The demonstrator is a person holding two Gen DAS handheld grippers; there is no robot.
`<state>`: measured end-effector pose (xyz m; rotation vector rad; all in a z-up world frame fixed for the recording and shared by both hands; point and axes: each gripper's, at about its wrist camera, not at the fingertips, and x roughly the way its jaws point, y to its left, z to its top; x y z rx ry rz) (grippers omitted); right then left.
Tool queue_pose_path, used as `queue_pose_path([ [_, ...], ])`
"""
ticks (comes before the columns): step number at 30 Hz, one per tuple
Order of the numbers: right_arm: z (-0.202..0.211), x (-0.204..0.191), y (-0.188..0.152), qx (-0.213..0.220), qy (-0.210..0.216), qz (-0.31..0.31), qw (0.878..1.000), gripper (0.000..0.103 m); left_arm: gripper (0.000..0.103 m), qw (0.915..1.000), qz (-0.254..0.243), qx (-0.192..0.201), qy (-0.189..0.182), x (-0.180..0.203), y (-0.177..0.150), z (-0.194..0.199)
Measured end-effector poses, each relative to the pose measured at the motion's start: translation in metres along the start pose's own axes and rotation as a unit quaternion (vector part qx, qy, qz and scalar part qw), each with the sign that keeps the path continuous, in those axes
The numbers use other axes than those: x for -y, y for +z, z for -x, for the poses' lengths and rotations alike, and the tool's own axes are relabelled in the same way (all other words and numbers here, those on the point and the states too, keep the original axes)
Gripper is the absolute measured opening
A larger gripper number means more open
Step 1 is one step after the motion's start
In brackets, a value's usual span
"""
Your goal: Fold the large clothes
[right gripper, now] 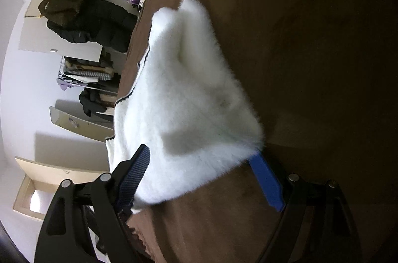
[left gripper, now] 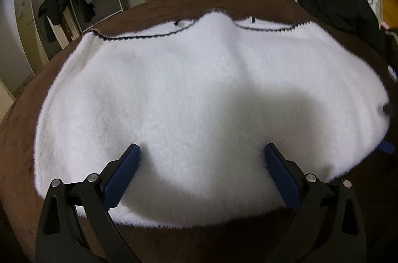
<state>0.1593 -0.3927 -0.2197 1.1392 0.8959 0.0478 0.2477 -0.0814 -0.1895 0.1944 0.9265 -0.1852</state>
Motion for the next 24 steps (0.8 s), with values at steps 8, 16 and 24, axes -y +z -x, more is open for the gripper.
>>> queue_pose_path([
  [8,-0.013,-0.004,0.009,0.021,0.016,-0.013,1.000,0.029,0.097,0.9998,-0.003,0.021,0.005,0.000,-0.010,0.000],
  [16,0.003,-0.030,0.004,0.051,0.030,0.027,0.998,0.017,0.097,0.9998,-0.009,0.020,0.003,0.002,-0.008,0.001],
  [24,0.028,-0.086,-0.003,0.078,0.030,0.110,0.990,0.016,0.097,0.9997,-0.019,0.004,-0.012,-0.002,-0.002,0.000],
])
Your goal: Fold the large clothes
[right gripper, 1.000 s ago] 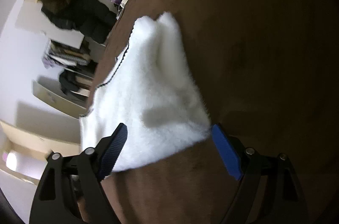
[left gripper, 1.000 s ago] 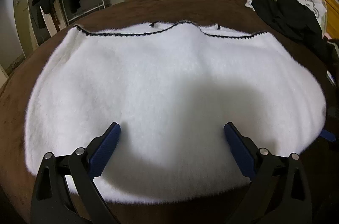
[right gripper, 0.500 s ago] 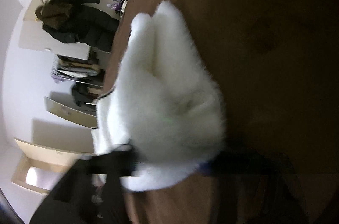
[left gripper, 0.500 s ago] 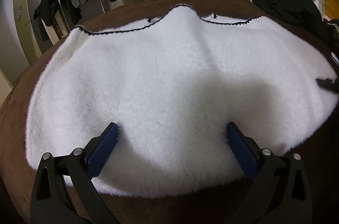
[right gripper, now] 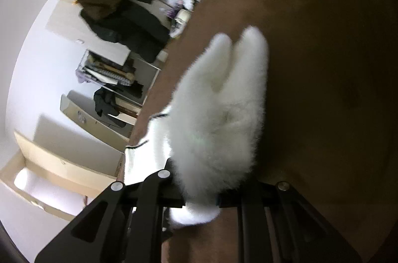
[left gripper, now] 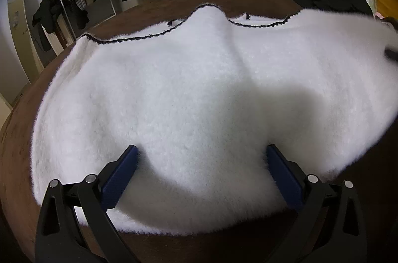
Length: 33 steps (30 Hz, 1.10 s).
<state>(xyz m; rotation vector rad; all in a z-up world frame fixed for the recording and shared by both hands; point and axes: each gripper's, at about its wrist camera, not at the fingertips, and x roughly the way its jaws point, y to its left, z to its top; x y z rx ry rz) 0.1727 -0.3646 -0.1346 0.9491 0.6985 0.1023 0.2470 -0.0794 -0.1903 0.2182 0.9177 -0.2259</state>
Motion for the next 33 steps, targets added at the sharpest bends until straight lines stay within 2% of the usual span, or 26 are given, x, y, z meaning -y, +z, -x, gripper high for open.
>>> queue_pose_path([
  [4,0.002,-0.050,0.005,-0.007,0.013,0.072,0.997,0.016,0.097,0.9999,0.005,-0.010,0.000,0.000,0.003,-0.001],
  [9,-0.018,-0.115,0.006,-0.018,0.021,0.136,0.990,0.016,0.096,0.9997,0.017,-0.018,-0.002,-0.005,0.007,0.003],
  [13,-0.038,-0.149,0.003,-0.035,0.023,0.168,0.985,0.016,0.096,0.9992,0.030,-0.023,-0.011,-0.013,0.009,0.011],
  [16,-0.051,-0.170,0.000,-0.045,0.031,0.187,0.981,0.016,0.096,0.9991,0.041,-0.013,-0.001,-0.027,0.011,0.026],
  [20,-0.063,-0.196,-0.012,-0.059,0.044,0.221,0.973,0.016,0.096,0.9934,0.113,-0.018,-0.002,-0.076,0.004,0.050],
  [23,-0.086,-0.224,-0.026,-0.083,0.052,0.247,0.964,0.016,0.096,0.9881,0.152,-0.012,0.025,-0.115,-0.011,0.073],
  [28,-0.139,-0.265,-0.063,-0.133,0.056,0.289,0.946,0.016,0.096,0.9803,0.178,-0.025,0.082,-0.164,-0.041,0.091],
  [33,-0.201,-0.285,-0.125,-0.202,0.044,0.319,0.925,0.016,0.096,0.9711,0.214,-0.044,0.097,-0.198,-0.073,0.093],
])
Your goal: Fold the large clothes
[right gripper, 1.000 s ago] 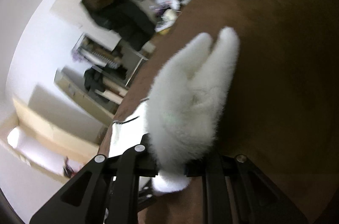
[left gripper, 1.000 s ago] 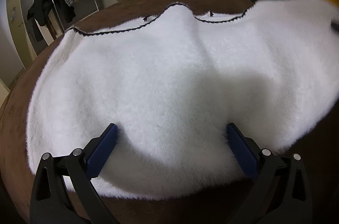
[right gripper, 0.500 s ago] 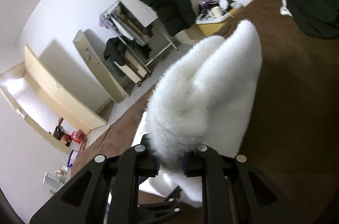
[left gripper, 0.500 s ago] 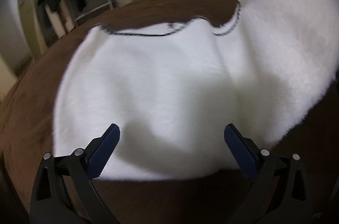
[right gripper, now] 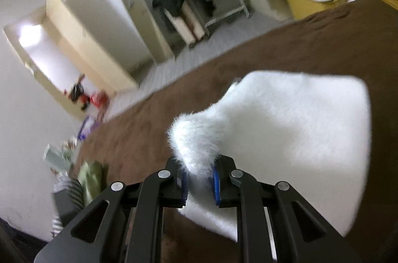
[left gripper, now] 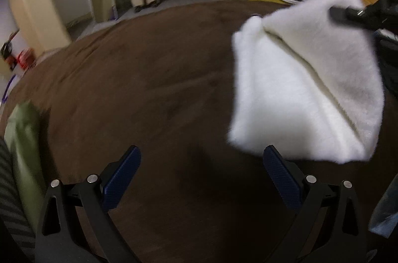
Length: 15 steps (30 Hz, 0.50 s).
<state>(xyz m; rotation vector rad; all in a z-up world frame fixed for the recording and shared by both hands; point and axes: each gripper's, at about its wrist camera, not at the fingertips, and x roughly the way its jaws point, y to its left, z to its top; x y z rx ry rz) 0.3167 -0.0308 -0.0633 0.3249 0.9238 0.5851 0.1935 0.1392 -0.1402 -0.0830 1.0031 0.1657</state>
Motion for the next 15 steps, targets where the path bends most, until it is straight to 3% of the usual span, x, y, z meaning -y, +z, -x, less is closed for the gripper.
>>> queue_pose_path([
  [7,-0.043,-0.030,-0.033,-0.046,-0.009,0.031,0.998,0.016,0.096,0.9994,0.026,-0.018,0.012,-0.034,-0.022,-0.006],
  [15,-0.062,-0.025,-0.063,-0.087,-0.009,0.025,0.996,0.016,0.096,0.9985,0.044,-0.027,0.014,-0.050,-0.035,-0.016],
])
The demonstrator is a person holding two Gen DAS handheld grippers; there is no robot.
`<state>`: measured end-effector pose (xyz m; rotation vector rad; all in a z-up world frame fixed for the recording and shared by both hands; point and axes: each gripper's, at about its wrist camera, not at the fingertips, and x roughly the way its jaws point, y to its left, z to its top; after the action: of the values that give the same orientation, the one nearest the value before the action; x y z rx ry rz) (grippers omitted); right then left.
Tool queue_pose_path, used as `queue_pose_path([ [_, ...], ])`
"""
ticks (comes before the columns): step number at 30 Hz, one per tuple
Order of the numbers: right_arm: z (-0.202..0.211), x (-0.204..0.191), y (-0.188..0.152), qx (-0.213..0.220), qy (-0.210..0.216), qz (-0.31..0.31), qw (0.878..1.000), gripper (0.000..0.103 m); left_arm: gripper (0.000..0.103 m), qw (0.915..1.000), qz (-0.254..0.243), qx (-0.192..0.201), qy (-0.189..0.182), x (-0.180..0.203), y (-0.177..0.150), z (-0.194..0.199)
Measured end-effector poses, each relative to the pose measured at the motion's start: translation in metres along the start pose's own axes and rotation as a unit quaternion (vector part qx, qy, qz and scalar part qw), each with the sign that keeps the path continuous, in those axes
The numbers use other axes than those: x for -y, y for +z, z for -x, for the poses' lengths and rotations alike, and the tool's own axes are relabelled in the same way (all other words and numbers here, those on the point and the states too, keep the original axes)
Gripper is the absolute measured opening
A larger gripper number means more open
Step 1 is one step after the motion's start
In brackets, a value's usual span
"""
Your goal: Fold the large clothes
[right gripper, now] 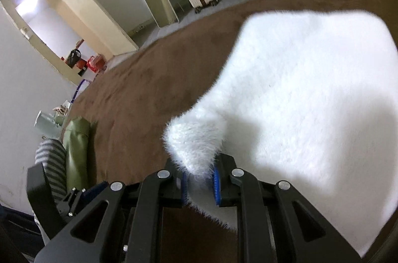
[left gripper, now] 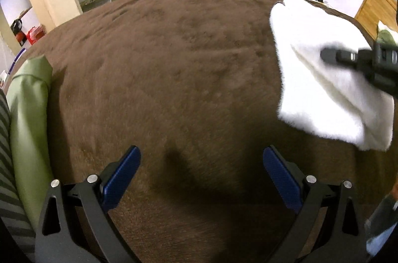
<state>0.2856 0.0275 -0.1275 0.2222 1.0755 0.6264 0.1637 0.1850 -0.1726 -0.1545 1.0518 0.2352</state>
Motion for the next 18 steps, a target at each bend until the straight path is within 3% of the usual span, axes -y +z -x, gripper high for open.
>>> queue_pose_path([
  [3,-0.010,0.002,-0.018,-0.019,0.005,-0.005,1.000,0.016,0.096,1.0000,0.007,-0.002,0.000,-0.003,-0.002,-0.003],
  [7,-0.025,-0.004,-0.038,-0.052,-0.006,0.031,0.998,0.016,0.096,1.0000,0.002,-0.002,0.003,-0.005,-0.005,-0.003],
  [15,-0.026,0.003,-0.041,-0.055,0.000,0.032,0.998,0.020,0.096,0.9999,0.013,-0.001,0.011,-0.018,-0.006,-0.003],
  [16,-0.022,0.001,-0.041,-0.053,0.002,0.036,0.998,0.025,0.096,0.9998,0.015,0.001,0.013,-0.020,-0.006,-0.001],
  [18,-0.015,-0.004,-0.041,-0.053,0.014,0.043,0.998,0.052,0.096,0.9997,0.019,0.004,0.015,-0.024,-0.006,0.002],
])
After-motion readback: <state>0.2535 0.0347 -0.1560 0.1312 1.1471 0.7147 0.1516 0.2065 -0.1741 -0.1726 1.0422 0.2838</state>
